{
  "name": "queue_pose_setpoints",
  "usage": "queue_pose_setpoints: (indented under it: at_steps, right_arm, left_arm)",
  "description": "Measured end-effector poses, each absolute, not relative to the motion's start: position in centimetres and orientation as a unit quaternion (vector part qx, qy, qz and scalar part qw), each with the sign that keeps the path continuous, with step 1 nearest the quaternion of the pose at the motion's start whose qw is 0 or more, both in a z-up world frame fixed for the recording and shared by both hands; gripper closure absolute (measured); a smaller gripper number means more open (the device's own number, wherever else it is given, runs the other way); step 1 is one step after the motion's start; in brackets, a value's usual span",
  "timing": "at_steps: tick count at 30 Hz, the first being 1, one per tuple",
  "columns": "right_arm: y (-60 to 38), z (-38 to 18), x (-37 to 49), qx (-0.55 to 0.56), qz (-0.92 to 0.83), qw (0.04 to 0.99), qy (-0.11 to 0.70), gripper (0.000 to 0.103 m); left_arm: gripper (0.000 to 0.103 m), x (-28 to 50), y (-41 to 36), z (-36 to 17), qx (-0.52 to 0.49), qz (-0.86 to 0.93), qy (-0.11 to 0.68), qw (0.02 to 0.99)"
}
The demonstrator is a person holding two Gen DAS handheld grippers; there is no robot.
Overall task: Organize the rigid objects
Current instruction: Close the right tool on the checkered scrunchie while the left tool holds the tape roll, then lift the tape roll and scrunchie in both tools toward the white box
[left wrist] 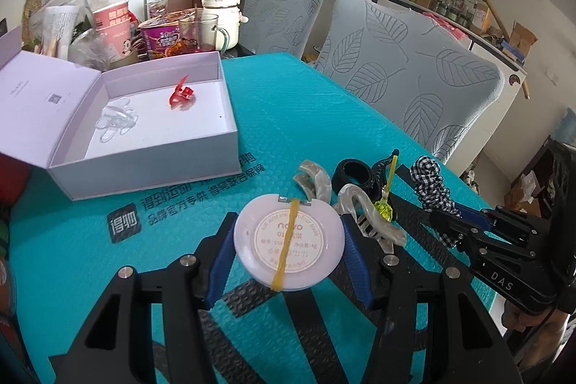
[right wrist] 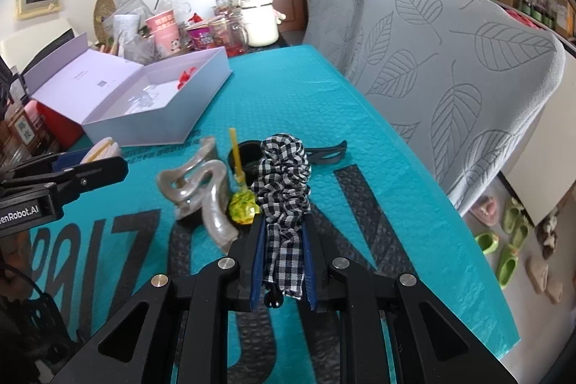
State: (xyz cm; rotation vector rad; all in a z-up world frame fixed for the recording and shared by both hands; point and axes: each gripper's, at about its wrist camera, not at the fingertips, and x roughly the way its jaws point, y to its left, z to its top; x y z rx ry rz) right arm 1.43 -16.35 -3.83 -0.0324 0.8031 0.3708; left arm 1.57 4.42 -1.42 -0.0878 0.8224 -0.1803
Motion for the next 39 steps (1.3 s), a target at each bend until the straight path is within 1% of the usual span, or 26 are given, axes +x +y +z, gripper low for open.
queue_pose_setpoints:
  at_steps: [6,15,39]
  right_arm:
    - [-15.2,-2.7,-0.2,-0.025,0.196,0.906,0.374,0.084]
    - [-12.4,-2.6,-1.4,-0.041,0.234,0.898,0.371,0.084]
    - [-2.3,-2.8,-4.1,-0.103,0.386,0.84,0.368,0.084]
  left_arm:
    - [0.048,-0.2,5.7,-1.1,-0.055,-0.072,0.39,0.916]
    - [0.048,-2.8,7.8,-1.0,-0.066,-0.04,0.38,0.922]
    - [0.048,-8.1,15.1,-1.2,-0.122,0.073,0.369,0.919]
